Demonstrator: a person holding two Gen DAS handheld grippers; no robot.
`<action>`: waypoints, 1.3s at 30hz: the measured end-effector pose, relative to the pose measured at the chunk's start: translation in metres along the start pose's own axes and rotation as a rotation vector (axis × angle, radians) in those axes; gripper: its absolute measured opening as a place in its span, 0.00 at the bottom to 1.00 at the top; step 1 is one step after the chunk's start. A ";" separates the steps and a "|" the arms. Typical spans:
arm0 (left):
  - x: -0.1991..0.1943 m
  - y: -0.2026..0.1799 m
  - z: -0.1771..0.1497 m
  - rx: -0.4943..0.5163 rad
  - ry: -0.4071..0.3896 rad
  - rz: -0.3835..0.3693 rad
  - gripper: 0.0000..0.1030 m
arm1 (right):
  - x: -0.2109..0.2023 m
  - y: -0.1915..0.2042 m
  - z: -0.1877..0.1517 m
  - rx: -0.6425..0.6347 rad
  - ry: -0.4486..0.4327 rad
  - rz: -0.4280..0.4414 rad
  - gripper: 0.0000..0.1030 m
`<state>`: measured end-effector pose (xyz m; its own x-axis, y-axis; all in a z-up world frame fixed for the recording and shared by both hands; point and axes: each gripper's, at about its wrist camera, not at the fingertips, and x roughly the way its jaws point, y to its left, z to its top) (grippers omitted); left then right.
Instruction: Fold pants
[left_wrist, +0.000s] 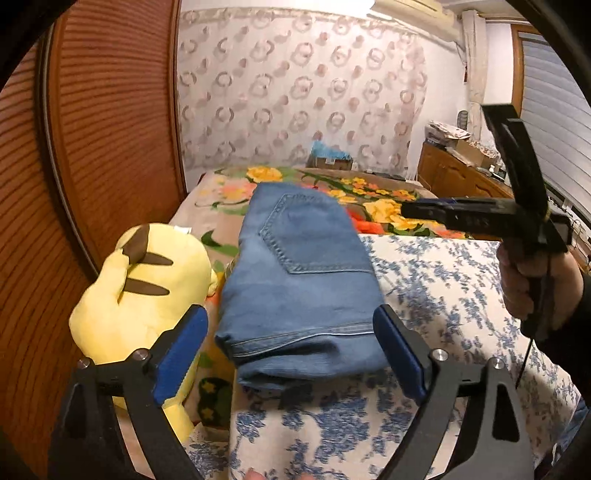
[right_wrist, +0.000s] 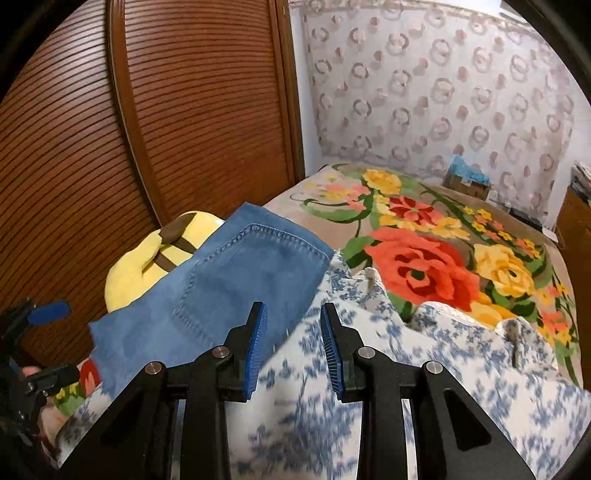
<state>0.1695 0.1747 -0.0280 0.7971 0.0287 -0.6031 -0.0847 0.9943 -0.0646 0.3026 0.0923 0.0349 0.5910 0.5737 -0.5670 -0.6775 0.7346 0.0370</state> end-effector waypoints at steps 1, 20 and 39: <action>-0.004 -0.004 0.000 0.005 -0.008 0.003 0.91 | -0.006 0.000 -0.003 0.000 -0.005 -0.001 0.34; -0.043 -0.054 -0.013 0.036 -0.037 0.028 1.00 | -0.088 0.011 -0.071 0.030 -0.027 -0.038 0.94; -0.056 -0.105 -0.029 0.058 -0.054 -0.009 1.00 | -0.182 -0.003 -0.140 0.131 -0.086 -0.197 0.94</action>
<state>0.1166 0.0663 -0.0103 0.8291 0.0238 -0.5586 -0.0440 0.9988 -0.0228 0.1360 -0.0648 0.0230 0.7447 0.4396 -0.5023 -0.4866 0.8726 0.0423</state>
